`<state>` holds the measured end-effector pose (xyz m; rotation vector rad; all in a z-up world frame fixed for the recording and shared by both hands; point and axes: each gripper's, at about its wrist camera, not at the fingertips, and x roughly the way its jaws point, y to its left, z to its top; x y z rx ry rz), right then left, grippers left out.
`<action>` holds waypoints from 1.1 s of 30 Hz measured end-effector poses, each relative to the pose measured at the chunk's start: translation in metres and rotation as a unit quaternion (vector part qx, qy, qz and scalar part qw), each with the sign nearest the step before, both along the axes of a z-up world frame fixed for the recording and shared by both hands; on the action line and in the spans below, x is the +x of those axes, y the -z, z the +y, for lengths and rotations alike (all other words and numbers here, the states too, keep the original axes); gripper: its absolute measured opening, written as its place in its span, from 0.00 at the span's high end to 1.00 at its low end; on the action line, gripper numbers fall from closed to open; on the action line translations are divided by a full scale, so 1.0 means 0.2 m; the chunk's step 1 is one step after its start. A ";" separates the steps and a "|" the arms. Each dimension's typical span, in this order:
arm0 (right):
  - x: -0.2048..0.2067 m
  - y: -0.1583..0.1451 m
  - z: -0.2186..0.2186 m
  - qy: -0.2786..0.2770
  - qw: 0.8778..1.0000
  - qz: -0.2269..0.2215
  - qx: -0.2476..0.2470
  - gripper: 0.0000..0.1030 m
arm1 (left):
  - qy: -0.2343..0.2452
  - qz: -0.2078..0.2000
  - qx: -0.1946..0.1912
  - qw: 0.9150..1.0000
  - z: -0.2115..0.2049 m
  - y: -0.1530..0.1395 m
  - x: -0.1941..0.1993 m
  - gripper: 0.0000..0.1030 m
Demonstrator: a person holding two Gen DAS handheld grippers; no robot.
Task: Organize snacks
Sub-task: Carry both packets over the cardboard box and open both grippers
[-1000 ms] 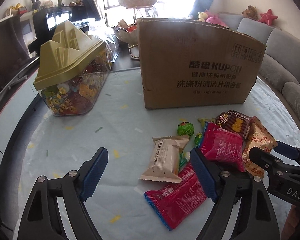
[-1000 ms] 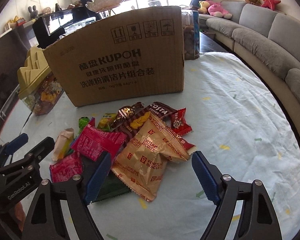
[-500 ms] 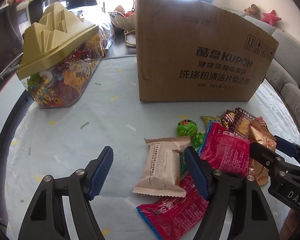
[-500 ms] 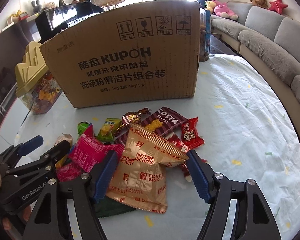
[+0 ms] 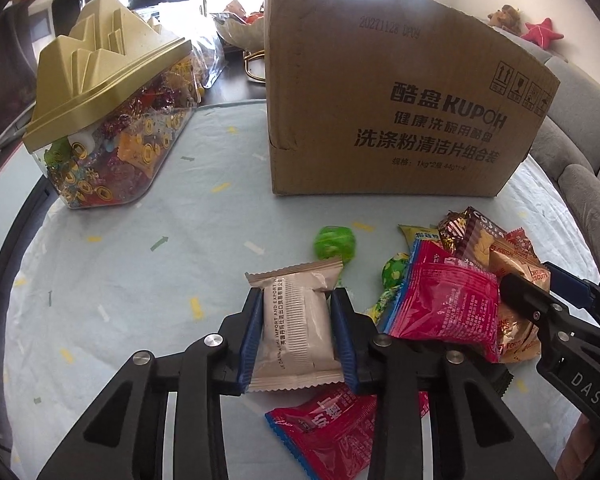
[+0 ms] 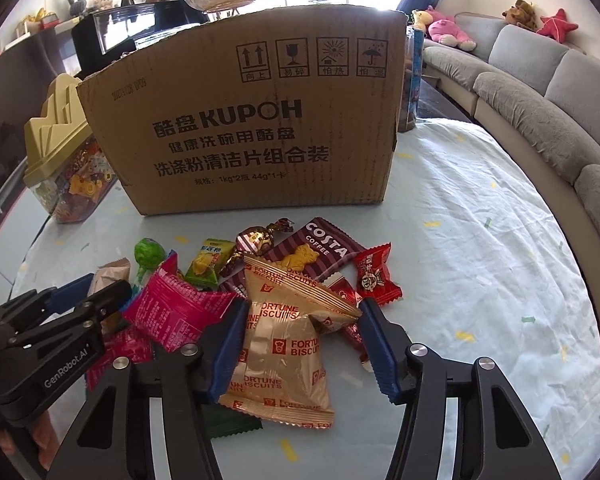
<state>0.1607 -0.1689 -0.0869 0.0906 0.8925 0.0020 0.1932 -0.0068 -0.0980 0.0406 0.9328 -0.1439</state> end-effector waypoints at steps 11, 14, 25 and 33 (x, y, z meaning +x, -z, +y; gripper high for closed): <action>-0.04 -0.07 -0.01 -0.002 1.000 -0.021 -0.004 0.47 | -0.007 -0.033 -0.008 0.999 0.02 -0.13 -0.12 0.69; -0.08 -0.12 -0.01 -0.006 0.999 -0.033 0.001 0.47 | -0.004 -0.045 -0.011 0.999 0.01 -0.19 -0.16 0.69; -0.14 -0.35 -0.03 -0.033 0.995 -0.090 0.006 0.47 | 0.009 -0.099 -0.014 0.995 -0.05 -0.47 -0.22 0.69; -0.11 -0.60 -0.05 -0.049 0.989 -0.138 -0.007 0.47 | 0.019 -0.131 -0.016 0.991 -0.10 -0.67 -0.17 0.69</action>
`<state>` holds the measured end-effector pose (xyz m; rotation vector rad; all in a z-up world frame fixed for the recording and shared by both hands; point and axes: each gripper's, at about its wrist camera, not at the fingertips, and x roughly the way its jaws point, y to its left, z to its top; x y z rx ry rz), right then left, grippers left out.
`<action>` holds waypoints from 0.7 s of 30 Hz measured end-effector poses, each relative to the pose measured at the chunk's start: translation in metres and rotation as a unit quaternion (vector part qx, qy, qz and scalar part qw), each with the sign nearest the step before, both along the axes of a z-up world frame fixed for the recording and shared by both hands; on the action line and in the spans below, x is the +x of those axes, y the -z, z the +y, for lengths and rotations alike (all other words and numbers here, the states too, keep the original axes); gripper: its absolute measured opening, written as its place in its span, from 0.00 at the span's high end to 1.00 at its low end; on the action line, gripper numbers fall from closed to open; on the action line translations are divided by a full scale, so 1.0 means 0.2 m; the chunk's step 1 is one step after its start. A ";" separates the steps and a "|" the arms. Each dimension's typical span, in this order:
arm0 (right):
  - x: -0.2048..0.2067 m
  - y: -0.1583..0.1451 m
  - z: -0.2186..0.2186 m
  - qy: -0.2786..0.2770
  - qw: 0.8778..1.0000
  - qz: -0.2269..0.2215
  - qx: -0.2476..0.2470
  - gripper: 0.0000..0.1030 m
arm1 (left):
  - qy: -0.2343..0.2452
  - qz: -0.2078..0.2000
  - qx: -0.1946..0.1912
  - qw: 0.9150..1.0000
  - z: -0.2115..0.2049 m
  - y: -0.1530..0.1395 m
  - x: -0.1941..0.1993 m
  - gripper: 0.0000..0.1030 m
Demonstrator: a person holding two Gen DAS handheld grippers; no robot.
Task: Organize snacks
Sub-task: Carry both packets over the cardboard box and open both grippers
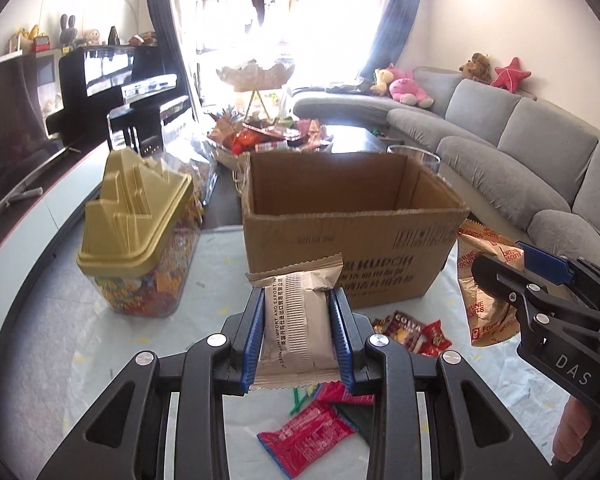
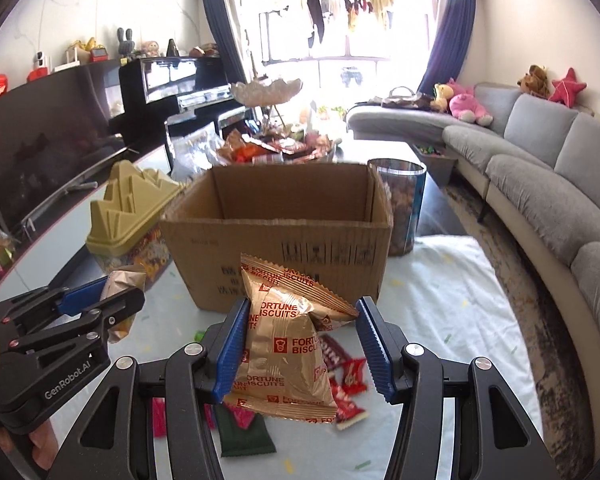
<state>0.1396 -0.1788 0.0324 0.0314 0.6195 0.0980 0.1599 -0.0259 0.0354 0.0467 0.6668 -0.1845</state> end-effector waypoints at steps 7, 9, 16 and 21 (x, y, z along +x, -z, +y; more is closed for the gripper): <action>0.09 -0.14 -0.02 -0.008 1.000 -0.022 -0.005 0.47 | 0.001 -0.026 0.008 1.000 -0.03 -0.14 0.09 0.69; 0.13 -0.17 -0.02 -0.009 1.000 -0.026 -0.008 0.47 | 0.002 -0.029 0.010 1.000 -0.04 -0.17 0.13 0.69; 0.31 -0.23 -0.02 -0.017 0.999 -0.028 -0.004 0.47 | 0.009 -0.031 0.018 0.999 -0.07 -0.23 0.30 0.69; 0.45 -0.25 -0.02 -0.024 0.999 -0.027 -0.005 0.47 | 0.014 -0.019 0.019 1.000 -0.09 -0.23 0.45 0.69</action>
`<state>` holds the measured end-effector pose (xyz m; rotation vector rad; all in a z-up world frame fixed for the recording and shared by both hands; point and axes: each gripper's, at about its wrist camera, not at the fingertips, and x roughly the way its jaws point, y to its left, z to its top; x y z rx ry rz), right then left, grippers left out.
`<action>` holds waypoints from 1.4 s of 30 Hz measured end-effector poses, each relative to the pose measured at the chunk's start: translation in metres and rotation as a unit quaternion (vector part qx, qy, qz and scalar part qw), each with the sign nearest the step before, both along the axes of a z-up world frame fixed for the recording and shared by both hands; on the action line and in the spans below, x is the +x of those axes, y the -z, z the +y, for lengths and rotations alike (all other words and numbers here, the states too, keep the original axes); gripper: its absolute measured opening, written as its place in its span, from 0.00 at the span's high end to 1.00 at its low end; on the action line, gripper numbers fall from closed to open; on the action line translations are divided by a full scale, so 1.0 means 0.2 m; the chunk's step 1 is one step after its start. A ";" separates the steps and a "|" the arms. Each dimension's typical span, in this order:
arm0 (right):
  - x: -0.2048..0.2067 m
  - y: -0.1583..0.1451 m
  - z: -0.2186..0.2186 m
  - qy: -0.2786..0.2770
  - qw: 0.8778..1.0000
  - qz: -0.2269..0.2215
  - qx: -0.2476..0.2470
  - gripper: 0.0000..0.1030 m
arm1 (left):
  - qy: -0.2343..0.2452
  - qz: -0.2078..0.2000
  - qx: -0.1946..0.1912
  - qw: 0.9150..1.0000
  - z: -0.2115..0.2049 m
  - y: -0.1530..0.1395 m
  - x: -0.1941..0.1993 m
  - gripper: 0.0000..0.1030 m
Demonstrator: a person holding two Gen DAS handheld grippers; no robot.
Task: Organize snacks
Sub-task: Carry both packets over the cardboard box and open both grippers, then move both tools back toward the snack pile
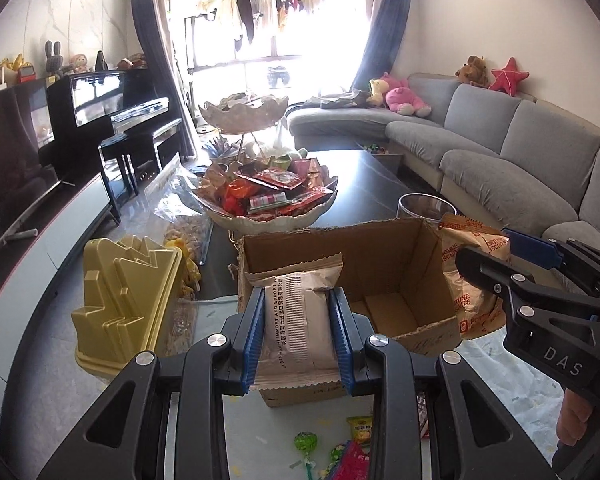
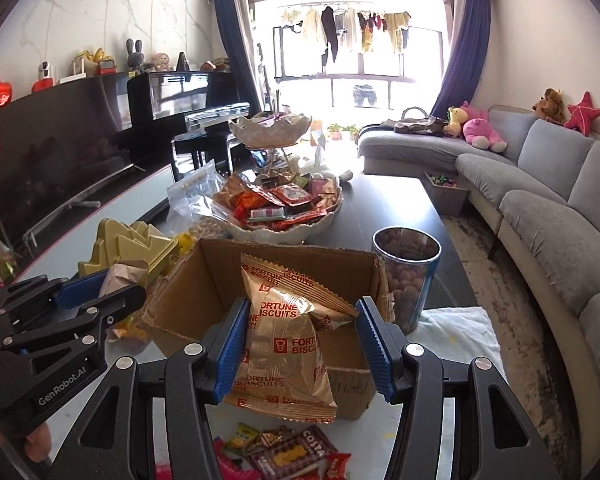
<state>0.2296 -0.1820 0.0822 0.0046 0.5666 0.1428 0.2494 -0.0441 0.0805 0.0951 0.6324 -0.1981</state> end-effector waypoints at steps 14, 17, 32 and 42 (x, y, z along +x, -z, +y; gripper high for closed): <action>0.30 0.07 0.04 -0.011 0.999 0.022 -0.032 0.46 | -0.018 0.039 0.011 0.999 -0.04 0.07 0.29 0.45; 0.33 0.08 0.03 0.010 0.998 0.024 -0.049 0.37 | -0.040 0.025 0.012 0.999 -0.01 0.07 0.25 0.27; 0.05 0.12 -0.01 -0.008 0.998 0.028 -0.060 0.32 | -0.032 -0.003 0.042 0.999 -0.04 0.03 -0.09 0.12; -0.14 0.16 -0.05 -0.022 0.998 0.037 -0.055 0.32 | -0.017 -0.005 0.048 0.999 -0.07 0.06 -0.30 0.08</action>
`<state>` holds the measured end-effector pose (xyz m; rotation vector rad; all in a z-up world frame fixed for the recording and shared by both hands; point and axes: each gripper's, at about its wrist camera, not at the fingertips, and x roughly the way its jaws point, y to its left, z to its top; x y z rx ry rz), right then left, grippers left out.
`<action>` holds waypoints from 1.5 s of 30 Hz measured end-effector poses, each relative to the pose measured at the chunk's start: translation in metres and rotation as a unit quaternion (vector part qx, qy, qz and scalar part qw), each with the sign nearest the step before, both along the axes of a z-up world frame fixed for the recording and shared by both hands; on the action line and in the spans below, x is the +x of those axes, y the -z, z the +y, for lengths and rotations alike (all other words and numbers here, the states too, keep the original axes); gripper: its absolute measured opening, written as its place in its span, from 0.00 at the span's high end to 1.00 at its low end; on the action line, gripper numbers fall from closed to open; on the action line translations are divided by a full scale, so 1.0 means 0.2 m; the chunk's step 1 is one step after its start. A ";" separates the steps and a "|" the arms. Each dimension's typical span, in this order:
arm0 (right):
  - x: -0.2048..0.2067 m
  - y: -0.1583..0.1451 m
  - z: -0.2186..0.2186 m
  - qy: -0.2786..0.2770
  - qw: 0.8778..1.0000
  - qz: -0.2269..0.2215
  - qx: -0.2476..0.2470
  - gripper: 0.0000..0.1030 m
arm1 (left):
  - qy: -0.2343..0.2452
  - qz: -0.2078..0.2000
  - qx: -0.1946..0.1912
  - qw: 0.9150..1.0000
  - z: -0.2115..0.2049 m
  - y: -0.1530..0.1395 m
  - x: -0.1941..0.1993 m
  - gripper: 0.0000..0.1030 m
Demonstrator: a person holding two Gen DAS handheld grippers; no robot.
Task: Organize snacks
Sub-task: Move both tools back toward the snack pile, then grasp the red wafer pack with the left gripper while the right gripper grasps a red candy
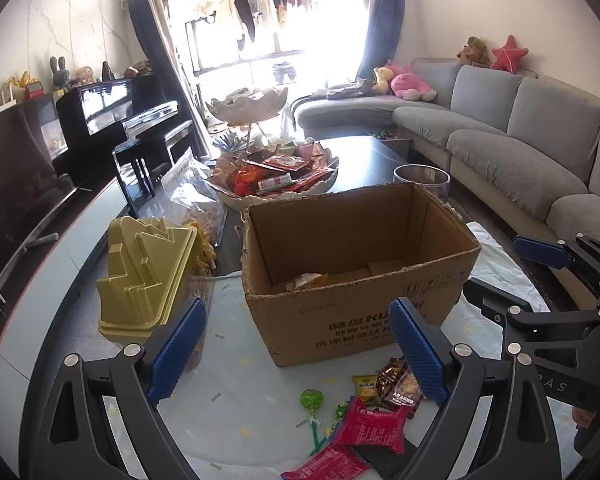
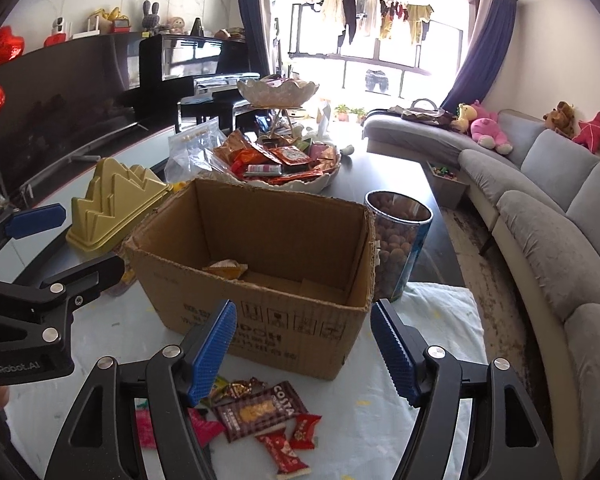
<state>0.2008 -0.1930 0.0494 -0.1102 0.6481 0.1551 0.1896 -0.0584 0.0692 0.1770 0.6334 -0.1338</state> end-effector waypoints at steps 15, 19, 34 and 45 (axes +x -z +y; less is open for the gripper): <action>-0.20 0.17 -0.05 -0.015 0.999 0.034 0.002 0.32 | 0.034 0.026 0.017 0.999 -0.07 0.20 -0.20 0.06; -0.22 0.25 -0.06 -0.015 0.999 0.052 0.002 0.32 | 0.040 0.044 0.010 0.998 -0.08 0.29 -0.23 0.05; -0.27 0.50 -0.02 -0.036 0.993 0.110 -0.032 0.32 | 0.074 0.088 0.022 0.993 -0.11 0.58 -0.23 0.06; -0.21 0.62 -0.03 -0.045 0.988 0.141 -0.039 0.34 | 0.084 0.116 0.014 0.990 -0.14 0.70 -0.14 0.13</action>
